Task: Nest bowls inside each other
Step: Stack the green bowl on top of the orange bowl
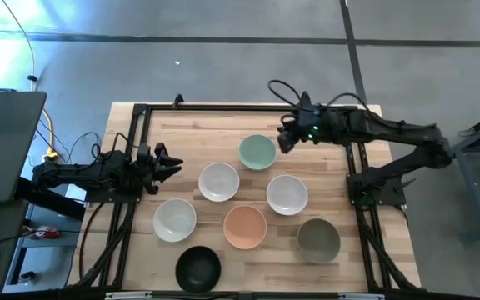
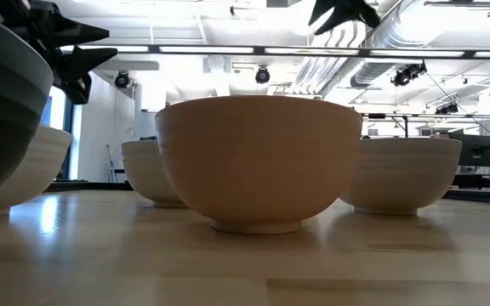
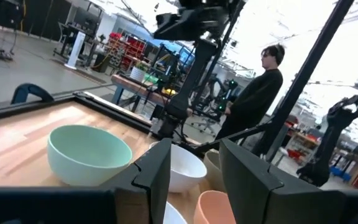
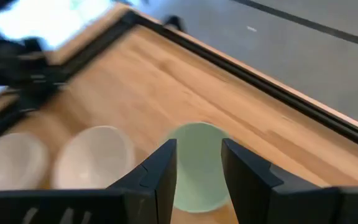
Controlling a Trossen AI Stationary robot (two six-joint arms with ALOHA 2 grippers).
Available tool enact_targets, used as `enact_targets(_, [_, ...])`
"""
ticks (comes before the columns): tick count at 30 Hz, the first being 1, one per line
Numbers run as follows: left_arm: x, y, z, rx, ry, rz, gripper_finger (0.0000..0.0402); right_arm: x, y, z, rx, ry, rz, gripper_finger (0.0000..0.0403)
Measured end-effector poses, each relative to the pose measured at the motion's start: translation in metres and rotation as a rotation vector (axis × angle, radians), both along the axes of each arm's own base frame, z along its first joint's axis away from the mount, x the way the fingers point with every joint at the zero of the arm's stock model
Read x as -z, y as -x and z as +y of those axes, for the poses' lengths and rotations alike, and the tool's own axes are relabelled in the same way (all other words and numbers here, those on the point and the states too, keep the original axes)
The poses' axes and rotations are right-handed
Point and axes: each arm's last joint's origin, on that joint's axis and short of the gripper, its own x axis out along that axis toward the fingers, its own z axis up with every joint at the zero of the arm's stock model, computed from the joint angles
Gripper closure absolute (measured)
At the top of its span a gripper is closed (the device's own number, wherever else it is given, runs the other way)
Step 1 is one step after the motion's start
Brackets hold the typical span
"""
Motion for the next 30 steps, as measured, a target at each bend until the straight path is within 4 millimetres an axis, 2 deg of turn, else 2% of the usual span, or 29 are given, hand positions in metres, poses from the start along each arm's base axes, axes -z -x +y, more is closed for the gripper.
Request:
enact_targets(11, [0.000,0.000,0.000,-0.033,-0.213,0.045,0.0274,0.034,-0.023,-0.025,0.196,-0.096,0.182,0.0286])
enact_targets(21, [0.005,-0.001,0.000,-0.032,-0.214,0.092,0.0274,0.071,-0.051,-0.039,0.246,-0.163,0.291,0.0286])
enact_targets(30, [0.006,-0.001,0.000,-0.031,-0.211,0.101,0.0274,0.102,-0.064,-0.055,0.259,-0.344,0.364,0.0286])
